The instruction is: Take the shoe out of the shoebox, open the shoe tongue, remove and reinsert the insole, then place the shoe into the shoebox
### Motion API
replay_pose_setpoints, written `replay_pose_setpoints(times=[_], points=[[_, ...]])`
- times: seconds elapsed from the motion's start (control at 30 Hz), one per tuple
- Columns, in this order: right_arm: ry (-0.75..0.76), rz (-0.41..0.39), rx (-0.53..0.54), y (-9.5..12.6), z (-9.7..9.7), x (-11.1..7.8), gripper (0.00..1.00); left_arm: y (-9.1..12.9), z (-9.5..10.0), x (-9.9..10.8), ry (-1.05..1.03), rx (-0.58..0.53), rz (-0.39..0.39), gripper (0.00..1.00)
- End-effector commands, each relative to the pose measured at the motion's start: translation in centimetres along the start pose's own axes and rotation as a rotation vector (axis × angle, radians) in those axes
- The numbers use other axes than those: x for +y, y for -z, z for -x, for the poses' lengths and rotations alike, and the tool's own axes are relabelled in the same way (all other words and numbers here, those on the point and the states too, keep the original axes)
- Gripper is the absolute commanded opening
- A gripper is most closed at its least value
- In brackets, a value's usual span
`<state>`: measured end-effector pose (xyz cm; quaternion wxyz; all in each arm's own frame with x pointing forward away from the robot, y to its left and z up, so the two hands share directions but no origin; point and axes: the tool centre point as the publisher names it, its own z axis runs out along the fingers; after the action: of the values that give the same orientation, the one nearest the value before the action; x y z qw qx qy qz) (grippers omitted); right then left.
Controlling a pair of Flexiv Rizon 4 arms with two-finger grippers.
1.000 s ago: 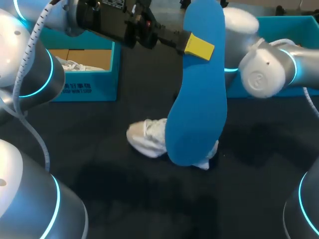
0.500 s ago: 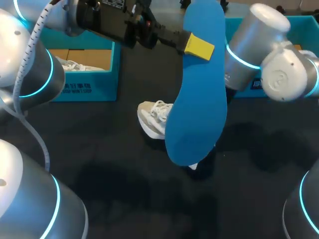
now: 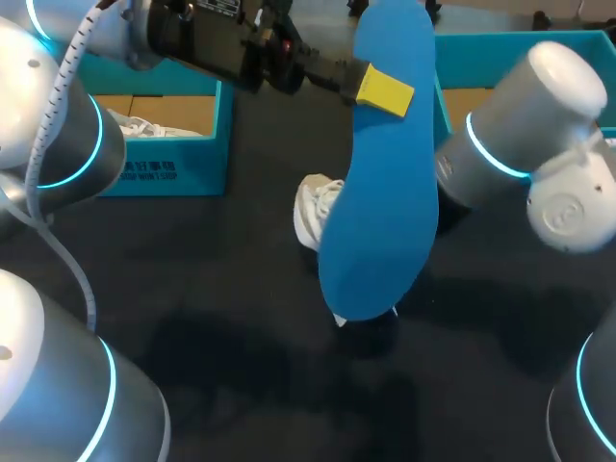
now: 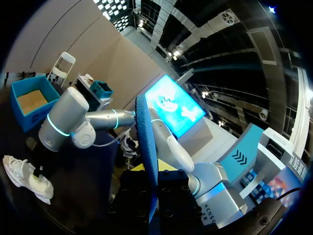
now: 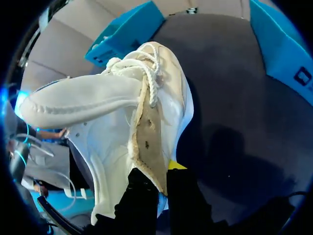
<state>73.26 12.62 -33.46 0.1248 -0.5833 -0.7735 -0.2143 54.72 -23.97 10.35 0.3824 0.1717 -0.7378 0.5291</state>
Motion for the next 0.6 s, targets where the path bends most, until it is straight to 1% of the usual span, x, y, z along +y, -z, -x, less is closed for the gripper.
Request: replay_pose_setpoints(times=[0.03, 0.3, 0.33, 0.37, 0.47, 0.5, 0.57, 0.6], points=[[-0.026, 0.133, -0.006, 0.1, -0.1, -0.7, 0.0, 0.0, 0.1, 0.1, 0.0, 0.0, -0.001, 0.0], [-0.026, 0.133, -0.006, 0.1, -0.1, -0.7, 0.0, 0.0, 0.1, 0.1, 0.0, 0.0, -0.001, 0.0], [-0.045, 0.134, -0.015, 0.1, 0.4, -0.8, 0.0, 0.0, 0.1, 0.1, 0.0, 0.0, -0.001, 0.0], [-0.067, 0.115, -0.04, 0.1, 0.9, -0.9, 0.0, 0.0, 0.1, 0.1, 0.0, 0.0, -0.001, 0.0], [-0.065, 0.107, -0.09, 0.2, 1.8, -0.9, 0.0, 0.0, 0.1, 0.1, 0.0, 0.0, -0.001, 0.0], [-0.054, 0.113, -0.092, 0.3, 1.9, -0.8, 0.0, 0.0, 0.1, 0.1, 0.0, 0.0, -0.001, 0.0], [-0.063, 0.082, -0.133, 0.2, 2.4, -0.7, 0.0, 0.0, 0.1, 0.1, 0.0, 0.0, -0.001, 0.0], [-0.084, 0.104, -0.137, 0.1, 2.6, -0.8, 0.0, 0.0, 0.1, 0.1, 0.0, 0.0, -0.001, 0.0]])
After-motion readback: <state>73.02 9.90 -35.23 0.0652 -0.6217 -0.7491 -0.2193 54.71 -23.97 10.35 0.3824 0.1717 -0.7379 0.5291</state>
